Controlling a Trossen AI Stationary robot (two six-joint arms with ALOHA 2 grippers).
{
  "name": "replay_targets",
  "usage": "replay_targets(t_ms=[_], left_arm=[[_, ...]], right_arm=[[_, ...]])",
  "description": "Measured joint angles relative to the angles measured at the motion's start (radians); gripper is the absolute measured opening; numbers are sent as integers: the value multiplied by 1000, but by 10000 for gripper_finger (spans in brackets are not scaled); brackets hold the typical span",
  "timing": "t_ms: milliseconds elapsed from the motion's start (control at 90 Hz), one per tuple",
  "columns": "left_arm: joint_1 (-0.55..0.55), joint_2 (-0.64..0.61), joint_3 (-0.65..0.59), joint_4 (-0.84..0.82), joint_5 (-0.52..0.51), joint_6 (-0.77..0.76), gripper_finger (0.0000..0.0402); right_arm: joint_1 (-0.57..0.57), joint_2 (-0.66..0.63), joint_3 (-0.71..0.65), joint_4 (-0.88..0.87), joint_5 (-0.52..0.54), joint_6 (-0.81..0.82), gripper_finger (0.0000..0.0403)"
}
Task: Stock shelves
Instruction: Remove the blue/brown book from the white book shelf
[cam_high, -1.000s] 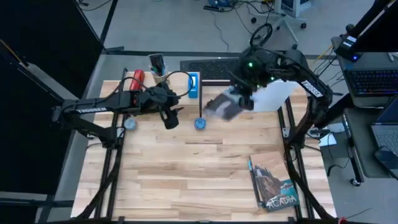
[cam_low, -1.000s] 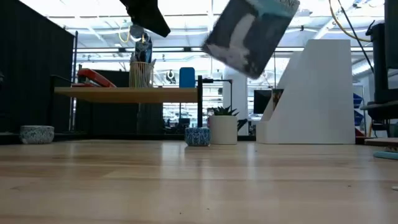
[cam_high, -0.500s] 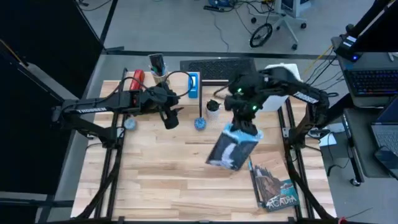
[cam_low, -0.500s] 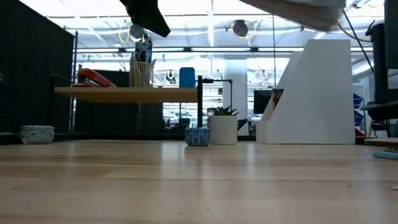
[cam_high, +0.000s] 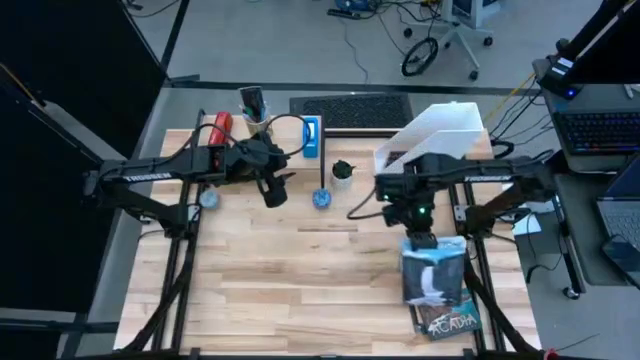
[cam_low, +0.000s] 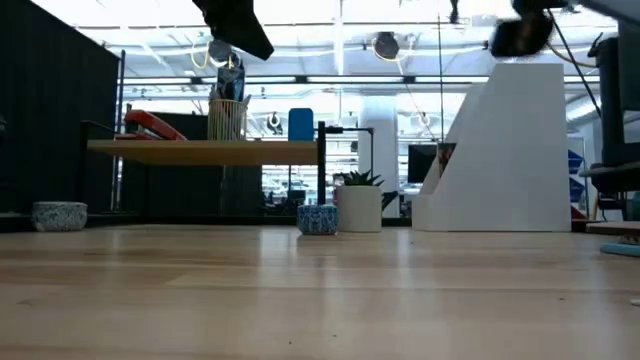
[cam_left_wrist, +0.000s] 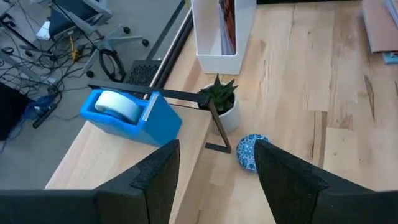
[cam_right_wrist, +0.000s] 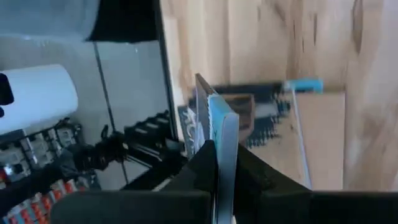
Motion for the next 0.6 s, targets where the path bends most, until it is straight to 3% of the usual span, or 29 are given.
replay_targets(t_ms=[300,522,600], left_arm=[[0,0,0,0,0,6,194],[0,0,0,0,0,9,194],[0,0,0,1,0,10,194]], right_arm=[[0,-65,-319,169,-47,-56,9],[-1,-64,-428,244,-38,-12,23],[0,-63,-439,254,15,30,32]])
